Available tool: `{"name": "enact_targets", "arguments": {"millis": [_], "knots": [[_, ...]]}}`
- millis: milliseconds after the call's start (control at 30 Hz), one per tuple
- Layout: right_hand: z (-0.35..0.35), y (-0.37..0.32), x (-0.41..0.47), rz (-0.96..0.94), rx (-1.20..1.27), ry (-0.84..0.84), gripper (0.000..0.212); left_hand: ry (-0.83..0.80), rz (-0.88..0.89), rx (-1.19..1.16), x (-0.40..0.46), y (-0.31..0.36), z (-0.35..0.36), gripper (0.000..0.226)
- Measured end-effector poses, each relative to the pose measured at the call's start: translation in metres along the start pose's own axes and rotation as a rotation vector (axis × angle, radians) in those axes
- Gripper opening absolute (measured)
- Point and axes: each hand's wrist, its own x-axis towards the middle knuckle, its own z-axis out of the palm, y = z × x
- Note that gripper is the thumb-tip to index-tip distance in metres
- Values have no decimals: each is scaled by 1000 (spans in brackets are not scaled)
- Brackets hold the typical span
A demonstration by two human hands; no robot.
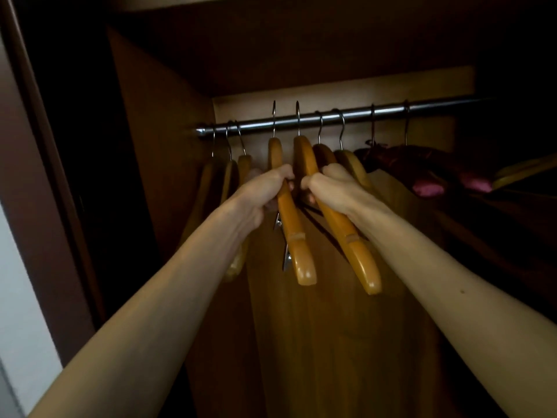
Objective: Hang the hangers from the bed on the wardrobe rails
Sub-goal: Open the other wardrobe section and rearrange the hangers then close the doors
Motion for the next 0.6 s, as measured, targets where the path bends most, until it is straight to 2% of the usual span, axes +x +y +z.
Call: {"name": "enact_targets", "arguments": {"millis": [167,333,600], "knots": [[7,1,36,23,-15,-37,15,21,-28,-56,34,6,-6,27],[15,1,59,29,-6,-35,26,50,-97,-30,56,8,-3,25],[24,12,72,69,-11,-41,15,61,-149,72,68,-1,1,21]]}}
